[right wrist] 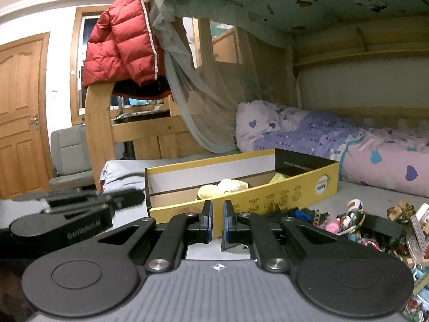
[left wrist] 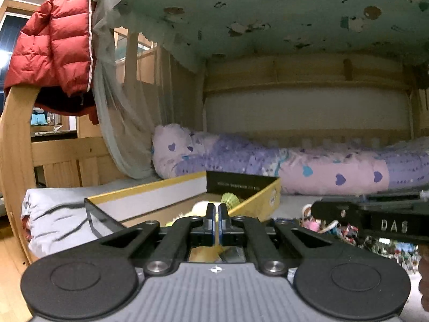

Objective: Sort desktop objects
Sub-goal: 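Lower both closed grippers into the yellow box, then open the left gripper inside the yellow box to drop its piece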

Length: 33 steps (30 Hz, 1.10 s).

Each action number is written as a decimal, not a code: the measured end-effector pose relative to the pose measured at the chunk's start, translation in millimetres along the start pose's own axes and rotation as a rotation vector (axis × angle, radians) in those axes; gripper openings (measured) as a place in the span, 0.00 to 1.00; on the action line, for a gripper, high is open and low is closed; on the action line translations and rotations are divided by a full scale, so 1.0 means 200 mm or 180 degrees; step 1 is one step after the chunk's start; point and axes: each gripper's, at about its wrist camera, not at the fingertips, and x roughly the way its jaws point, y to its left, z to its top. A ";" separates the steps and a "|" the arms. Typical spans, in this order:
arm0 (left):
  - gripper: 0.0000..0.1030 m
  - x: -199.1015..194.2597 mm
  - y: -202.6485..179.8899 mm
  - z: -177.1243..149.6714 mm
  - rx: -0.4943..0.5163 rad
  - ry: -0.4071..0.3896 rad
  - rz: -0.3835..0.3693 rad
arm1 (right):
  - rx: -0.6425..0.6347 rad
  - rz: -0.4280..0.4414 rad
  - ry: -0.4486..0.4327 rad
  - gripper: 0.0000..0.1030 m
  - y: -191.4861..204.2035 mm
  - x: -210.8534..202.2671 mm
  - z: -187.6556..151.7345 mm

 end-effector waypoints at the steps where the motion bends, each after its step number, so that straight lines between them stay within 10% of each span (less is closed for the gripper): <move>1: 0.03 0.01 0.01 0.02 -0.0004 -0.0022 -0.0006 | -0.0004 0.0007 -0.0005 0.10 0.00 0.01 0.01; 11: 0.03 0.17 0.12 0.04 0.0212 -0.0082 0.0123 | -0.0062 0.0135 -0.0016 0.10 0.05 0.17 0.08; 33: 0.03 0.67 0.44 -0.06 0.0222 0.0648 0.0477 | -0.0276 0.0603 0.0283 0.09 0.24 0.83 0.21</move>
